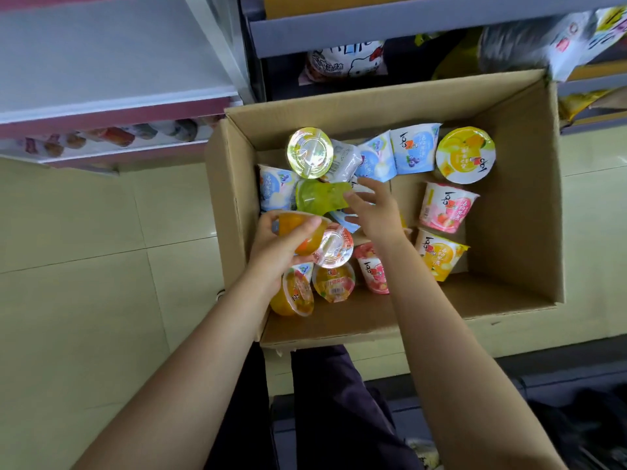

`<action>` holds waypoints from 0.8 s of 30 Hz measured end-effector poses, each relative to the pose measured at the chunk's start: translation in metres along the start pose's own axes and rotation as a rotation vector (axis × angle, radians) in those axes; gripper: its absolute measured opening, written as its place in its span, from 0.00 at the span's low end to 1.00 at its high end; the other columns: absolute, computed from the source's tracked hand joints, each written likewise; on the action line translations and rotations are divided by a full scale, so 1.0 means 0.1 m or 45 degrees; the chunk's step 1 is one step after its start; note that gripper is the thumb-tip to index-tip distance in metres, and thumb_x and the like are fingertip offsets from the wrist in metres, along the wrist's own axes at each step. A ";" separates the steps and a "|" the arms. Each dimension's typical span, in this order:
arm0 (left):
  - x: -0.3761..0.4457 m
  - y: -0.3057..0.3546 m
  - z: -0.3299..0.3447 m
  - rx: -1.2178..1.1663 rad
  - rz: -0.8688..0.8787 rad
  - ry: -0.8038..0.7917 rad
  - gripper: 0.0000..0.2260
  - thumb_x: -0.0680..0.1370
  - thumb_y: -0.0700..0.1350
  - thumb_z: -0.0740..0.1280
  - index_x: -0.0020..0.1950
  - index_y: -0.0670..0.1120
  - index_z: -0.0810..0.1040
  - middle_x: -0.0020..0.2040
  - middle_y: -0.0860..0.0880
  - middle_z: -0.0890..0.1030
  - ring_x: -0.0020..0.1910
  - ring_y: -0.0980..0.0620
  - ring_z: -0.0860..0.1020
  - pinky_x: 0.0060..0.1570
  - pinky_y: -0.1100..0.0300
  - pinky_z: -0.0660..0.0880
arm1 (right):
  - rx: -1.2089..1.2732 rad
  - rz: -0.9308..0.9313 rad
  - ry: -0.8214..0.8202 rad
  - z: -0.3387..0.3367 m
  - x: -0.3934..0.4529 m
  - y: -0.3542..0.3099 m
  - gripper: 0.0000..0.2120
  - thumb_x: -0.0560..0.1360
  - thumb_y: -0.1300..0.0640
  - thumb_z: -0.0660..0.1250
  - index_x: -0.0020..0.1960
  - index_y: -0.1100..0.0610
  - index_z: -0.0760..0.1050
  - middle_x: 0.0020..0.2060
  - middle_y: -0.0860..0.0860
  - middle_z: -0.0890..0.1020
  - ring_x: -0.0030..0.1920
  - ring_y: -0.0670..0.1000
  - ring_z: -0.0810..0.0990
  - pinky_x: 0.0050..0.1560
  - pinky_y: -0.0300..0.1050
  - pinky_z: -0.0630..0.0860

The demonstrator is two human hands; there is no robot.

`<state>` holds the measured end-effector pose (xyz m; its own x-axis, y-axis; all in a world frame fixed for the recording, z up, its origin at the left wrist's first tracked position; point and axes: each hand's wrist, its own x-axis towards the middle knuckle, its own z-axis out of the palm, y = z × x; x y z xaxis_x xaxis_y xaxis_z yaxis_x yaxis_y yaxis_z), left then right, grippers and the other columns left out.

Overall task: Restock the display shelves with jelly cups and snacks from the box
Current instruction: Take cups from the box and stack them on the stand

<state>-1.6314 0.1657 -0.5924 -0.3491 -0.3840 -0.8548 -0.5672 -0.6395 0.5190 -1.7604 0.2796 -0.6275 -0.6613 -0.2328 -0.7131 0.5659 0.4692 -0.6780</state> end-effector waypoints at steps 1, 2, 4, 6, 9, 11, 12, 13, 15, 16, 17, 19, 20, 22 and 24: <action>0.00 -0.02 -0.02 0.038 0.017 0.023 0.26 0.70 0.48 0.79 0.63 0.46 0.72 0.58 0.48 0.79 0.51 0.50 0.83 0.36 0.57 0.81 | -0.026 0.002 -0.024 0.04 0.06 0.02 0.19 0.76 0.56 0.72 0.66 0.53 0.72 0.53 0.53 0.81 0.49 0.52 0.84 0.46 0.43 0.83; 0.01 -0.05 -0.03 0.076 0.034 0.043 0.27 0.69 0.48 0.79 0.63 0.47 0.72 0.58 0.48 0.79 0.51 0.50 0.83 0.37 0.56 0.82 | -0.059 -0.008 -0.034 0.09 0.10 0.04 0.19 0.76 0.56 0.73 0.63 0.51 0.71 0.50 0.51 0.81 0.48 0.51 0.83 0.47 0.45 0.83; 0.02 -0.11 -0.06 0.132 0.061 0.085 0.27 0.67 0.50 0.81 0.61 0.49 0.72 0.57 0.48 0.80 0.51 0.49 0.84 0.41 0.53 0.83 | -0.129 -0.025 0.005 0.14 0.17 0.08 0.20 0.73 0.55 0.76 0.59 0.49 0.70 0.50 0.51 0.82 0.47 0.51 0.83 0.49 0.50 0.84; 0.03 -0.13 -0.08 0.157 0.081 0.119 0.26 0.67 0.51 0.81 0.59 0.50 0.72 0.56 0.48 0.81 0.51 0.49 0.84 0.43 0.52 0.84 | -0.206 -0.030 0.043 0.15 0.18 0.08 0.21 0.71 0.52 0.77 0.57 0.49 0.70 0.52 0.52 0.81 0.48 0.53 0.83 0.49 0.52 0.83; 0.03 -0.14 -0.09 0.159 0.104 0.119 0.28 0.63 0.55 0.83 0.56 0.53 0.72 0.54 0.50 0.81 0.52 0.49 0.83 0.47 0.47 0.83 | -0.251 -0.051 0.061 0.12 0.16 0.08 0.20 0.70 0.51 0.78 0.57 0.49 0.72 0.48 0.50 0.81 0.49 0.54 0.83 0.48 0.50 0.83; -0.01 -0.12 -0.10 0.176 0.138 0.107 0.31 0.57 0.60 0.81 0.54 0.57 0.71 0.53 0.51 0.81 0.51 0.51 0.83 0.50 0.44 0.83 | -0.287 -0.075 0.075 0.11 0.07 0.05 0.21 0.70 0.49 0.77 0.59 0.49 0.75 0.48 0.50 0.82 0.48 0.54 0.84 0.46 0.49 0.82; -0.04 -0.10 -0.11 0.178 0.156 0.098 0.32 0.55 0.62 0.81 0.54 0.59 0.71 0.54 0.51 0.81 0.51 0.51 0.83 0.51 0.44 0.82 | -0.295 -0.091 0.089 0.09 0.01 0.03 0.21 0.69 0.47 0.77 0.59 0.49 0.76 0.47 0.51 0.83 0.47 0.53 0.84 0.46 0.48 0.82; -0.07 -0.08 -0.13 0.175 0.174 0.084 0.33 0.54 0.63 0.80 0.54 0.59 0.71 0.54 0.52 0.81 0.52 0.52 0.83 0.52 0.43 0.82 | -0.283 -0.102 0.113 0.08 -0.08 0.00 0.21 0.69 0.47 0.77 0.59 0.49 0.76 0.46 0.52 0.83 0.46 0.53 0.84 0.45 0.48 0.82; -0.17 -0.04 -0.17 0.178 0.210 0.067 0.35 0.54 0.63 0.80 0.56 0.59 0.71 0.55 0.53 0.80 0.53 0.52 0.82 0.53 0.43 0.81 | -0.204 -0.119 0.184 0.04 -0.29 -0.08 0.17 0.71 0.47 0.76 0.56 0.49 0.76 0.40 0.50 0.82 0.42 0.54 0.84 0.44 0.51 0.81; -0.24 -0.01 -0.21 0.185 0.228 0.059 0.35 0.54 0.63 0.80 0.57 0.59 0.71 0.55 0.54 0.80 0.53 0.53 0.82 0.53 0.44 0.81 | -0.153 -0.114 0.223 0.02 -0.40 -0.12 0.16 0.71 0.47 0.76 0.54 0.50 0.75 0.38 0.50 0.81 0.41 0.56 0.84 0.44 0.53 0.81; -0.30 0.01 -0.25 0.187 0.240 0.049 0.35 0.54 0.63 0.80 0.57 0.59 0.72 0.55 0.54 0.80 0.53 0.54 0.82 0.53 0.44 0.81 | -0.105 -0.094 0.255 -0.01 -0.50 -0.17 0.17 0.70 0.45 0.76 0.53 0.52 0.76 0.38 0.51 0.81 0.41 0.58 0.85 0.44 0.55 0.82; -0.48 0.09 -0.36 0.153 0.255 0.028 0.35 0.55 0.62 0.81 0.58 0.59 0.72 0.55 0.55 0.80 0.53 0.53 0.82 0.52 0.46 0.82 | -0.003 -0.051 0.265 -0.02 -0.77 -0.29 0.21 0.68 0.43 0.75 0.51 0.55 0.75 0.45 0.58 0.82 0.44 0.60 0.85 0.42 0.56 0.84; -0.56 0.14 -0.43 0.132 0.267 0.027 0.35 0.56 0.60 0.82 0.58 0.57 0.72 0.55 0.54 0.80 0.52 0.53 0.82 0.51 0.49 0.82 | 0.061 -0.028 0.247 -0.01 -0.89 -0.35 0.20 0.69 0.44 0.75 0.50 0.57 0.74 0.48 0.60 0.81 0.44 0.59 0.84 0.39 0.53 0.84; -0.77 0.26 -0.57 0.068 0.294 0.043 0.31 0.61 0.55 0.83 0.59 0.54 0.72 0.54 0.53 0.79 0.50 0.54 0.81 0.48 0.53 0.82 | 0.184 0.016 0.176 0.06 -1.18 -0.51 0.15 0.74 0.49 0.73 0.52 0.58 0.73 0.48 0.60 0.80 0.40 0.56 0.83 0.35 0.46 0.81; -0.98 0.42 -0.76 -0.058 0.316 0.039 0.29 0.63 0.53 0.82 0.57 0.52 0.71 0.53 0.50 0.77 0.48 0.53 0.81 0.45 0.50 0.82 | 0.320 0.049 0.035 0.24 -1.51 -0.69 0.15 0.77 0.53 0.70 0.60 0.58 0.72 0.51 0.58 0.80 0.34 0.53 0.82 0.38 0.47 0.80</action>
<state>-1.5645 0.1262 -0.4877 -0.4500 -0.5527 -0.7014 -0.4323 -0.5525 0.7127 -1.6883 0.2620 -0.4775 -0.6479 -0.1942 -0.7365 0.6932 0.2502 -0.6759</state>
